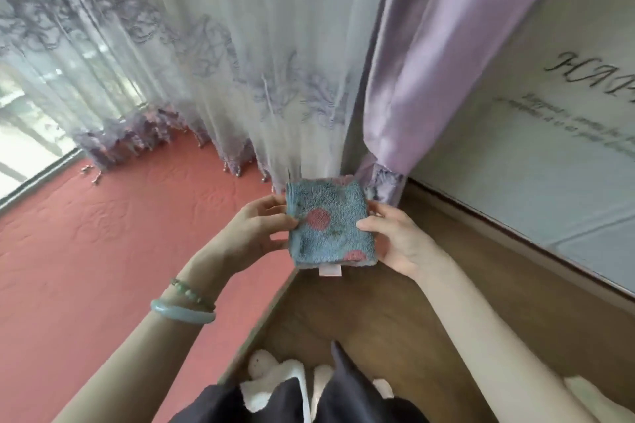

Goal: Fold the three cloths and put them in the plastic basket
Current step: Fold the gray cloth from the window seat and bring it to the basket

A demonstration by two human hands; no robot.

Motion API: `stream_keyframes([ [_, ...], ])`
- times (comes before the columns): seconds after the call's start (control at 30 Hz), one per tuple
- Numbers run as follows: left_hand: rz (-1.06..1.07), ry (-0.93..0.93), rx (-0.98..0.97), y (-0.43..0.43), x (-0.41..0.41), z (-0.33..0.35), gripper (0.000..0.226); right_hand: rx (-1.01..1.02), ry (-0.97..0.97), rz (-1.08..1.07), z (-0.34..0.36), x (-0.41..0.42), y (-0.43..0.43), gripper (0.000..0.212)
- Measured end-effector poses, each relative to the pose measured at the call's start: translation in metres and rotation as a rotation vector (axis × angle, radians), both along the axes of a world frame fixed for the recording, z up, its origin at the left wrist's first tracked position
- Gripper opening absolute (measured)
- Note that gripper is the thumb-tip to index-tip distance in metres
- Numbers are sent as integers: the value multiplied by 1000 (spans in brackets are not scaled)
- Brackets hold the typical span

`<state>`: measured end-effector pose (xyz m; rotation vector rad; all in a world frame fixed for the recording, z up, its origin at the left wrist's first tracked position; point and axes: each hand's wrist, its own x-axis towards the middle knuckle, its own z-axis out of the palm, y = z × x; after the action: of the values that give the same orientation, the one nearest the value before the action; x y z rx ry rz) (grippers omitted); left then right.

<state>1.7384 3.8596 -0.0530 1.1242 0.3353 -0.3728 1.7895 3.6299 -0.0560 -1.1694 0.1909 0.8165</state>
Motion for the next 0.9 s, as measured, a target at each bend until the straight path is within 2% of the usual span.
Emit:
stream_keyframes([
  [0.17,-171,-5,-13,-130,27,13,33,-22,-18,-184,15,-15,-131,31],
  [0.27,-270,-14,-13,-209,35,19,43,-33,-22,-274,21,-27,-211,33],
  [0.4,-396,-22,-17,-309,48,25,31,-46,-46,-356,32,-46,-308,38],
  [0.47,-462,-16,-33,-354,54,30,35,-11,-53,-400,36,-56,-351,40],
  [0.6,-578,-44,5,-430,73,40,33,52,-25,-547,41,-68,-419,61],
  [0.8,-743,-47,50,-527,112,43,33,33,-51,-731,39,-65,-495,67],
  [0.9,-825,-35,46,-575,140,40,38,25,-68,-806,36,-53,-532,58],
])
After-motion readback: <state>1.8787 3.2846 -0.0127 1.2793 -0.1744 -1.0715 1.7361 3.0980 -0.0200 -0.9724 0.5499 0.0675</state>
